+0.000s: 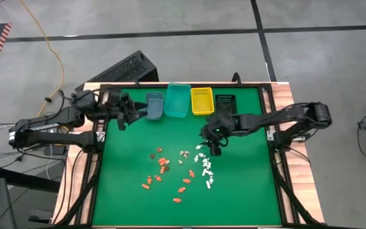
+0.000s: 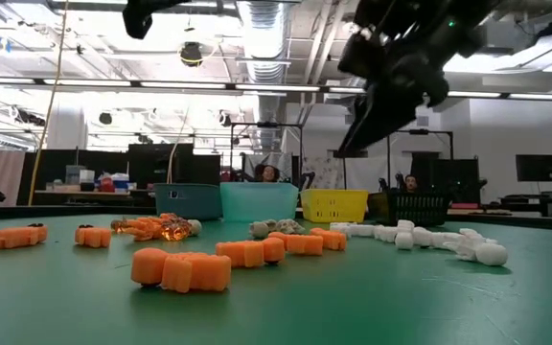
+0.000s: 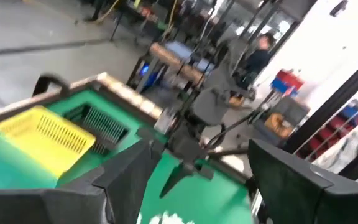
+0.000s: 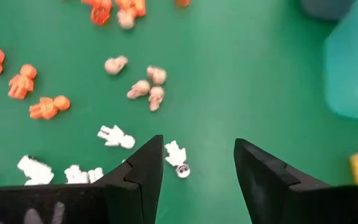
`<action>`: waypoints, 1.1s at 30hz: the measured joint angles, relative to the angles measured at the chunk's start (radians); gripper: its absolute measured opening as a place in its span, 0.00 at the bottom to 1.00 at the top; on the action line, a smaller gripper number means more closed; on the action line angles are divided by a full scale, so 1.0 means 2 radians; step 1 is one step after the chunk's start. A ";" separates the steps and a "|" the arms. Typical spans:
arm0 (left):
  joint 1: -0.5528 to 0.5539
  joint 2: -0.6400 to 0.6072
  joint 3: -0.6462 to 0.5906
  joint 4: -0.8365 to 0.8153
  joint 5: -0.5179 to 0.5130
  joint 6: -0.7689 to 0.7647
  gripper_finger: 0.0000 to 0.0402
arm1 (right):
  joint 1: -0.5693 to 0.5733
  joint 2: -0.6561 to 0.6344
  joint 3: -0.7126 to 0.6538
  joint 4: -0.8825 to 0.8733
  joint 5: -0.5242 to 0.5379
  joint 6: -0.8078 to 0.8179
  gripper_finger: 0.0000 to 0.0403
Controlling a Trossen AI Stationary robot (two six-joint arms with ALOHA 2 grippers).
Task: Sort Halloween decoration
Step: Put the white skeleton toy into the blue transparent bin
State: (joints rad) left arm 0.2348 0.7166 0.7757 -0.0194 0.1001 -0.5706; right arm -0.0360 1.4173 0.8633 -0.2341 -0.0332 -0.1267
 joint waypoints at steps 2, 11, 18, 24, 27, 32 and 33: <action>0.000 0.001 0.000 -0.017 -0.001 0.000 0.65 | 0.000 0.021 0.001 0.002 -0.007 -0.007 0.48; 0.000 0.003 0.000 -0.063 -0.030 0.001 0.65 | 0.012 0.101 0.001 0.012 -0.009 -0.046 0.48; 0.000 0.003 0.000 -0.080 -0.049 0.000 0.65 | 0.011 0.141 0.001 0.040 -0.002 -0.045 0.48; 0.000 0.002 0.000 -0.082 -0.055 -0.001 0.65 | 0.012 0.147 0.002 0.044 0.012 -0.027 0.42; 0.000 0.002 0.000 -0.092 -0.064 -0.001 0.65 | 0.011 0.148 0.002 0.045 0.025 -0.007 0.32; 0.000 0.002 0.000 -0.116 -0.089 -0.009 0.65 | 0.011 0.148 0.002 0.045 0.041 0.029 0.16; 0.000 0.002 0.000 -0.120 -0.093 -0.010 0.65 | 0.011 0.148 0.002 0.045 0.042 0.036 0.13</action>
State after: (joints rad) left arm 0.2352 0.7216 0.7750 -0.2597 -0.0858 -0.5910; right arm -0.0147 1.7138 0.8669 -0.1448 0.0514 -0.0543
